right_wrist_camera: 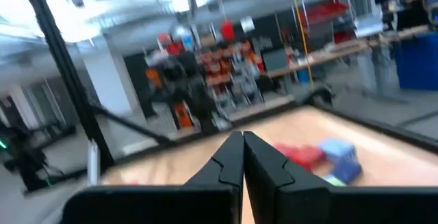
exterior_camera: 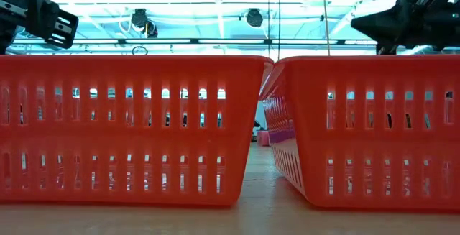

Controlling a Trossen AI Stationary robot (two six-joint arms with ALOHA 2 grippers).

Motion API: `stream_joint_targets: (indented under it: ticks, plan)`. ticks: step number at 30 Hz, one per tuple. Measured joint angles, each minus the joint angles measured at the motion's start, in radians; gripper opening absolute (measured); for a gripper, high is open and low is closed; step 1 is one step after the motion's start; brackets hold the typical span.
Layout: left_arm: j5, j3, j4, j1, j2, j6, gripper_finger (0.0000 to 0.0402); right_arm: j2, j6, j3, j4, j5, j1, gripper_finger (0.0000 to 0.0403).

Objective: Pick & Place Office items
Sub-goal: Put the blue charger adapter into the right red bin

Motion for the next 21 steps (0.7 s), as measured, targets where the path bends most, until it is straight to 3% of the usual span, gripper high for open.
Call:
stream_joint_targets:
  ticks: [11, 17, 21]
  plan:
    - [0.000, 0.000, 0.000, 0.000, 0.000, 0.000, 0.0271, 0.238, -0.014, 0.000, 0.218, -0.003, 0.002, 0.0026]
    - [0.000, 0.000, 0.000, 0.000, 0.000, 0.000, 0.0271, 0.418, -0.037, 0.015, 0.394, 0.009, 0.002, 0.0108]
    - [0.000, 0.000, 0.000, 0.000, 0.000, 0.000, 0.0271, 0.542, -0.049, 0.056, 0.388, 0.119, 0.001, 0.0179]
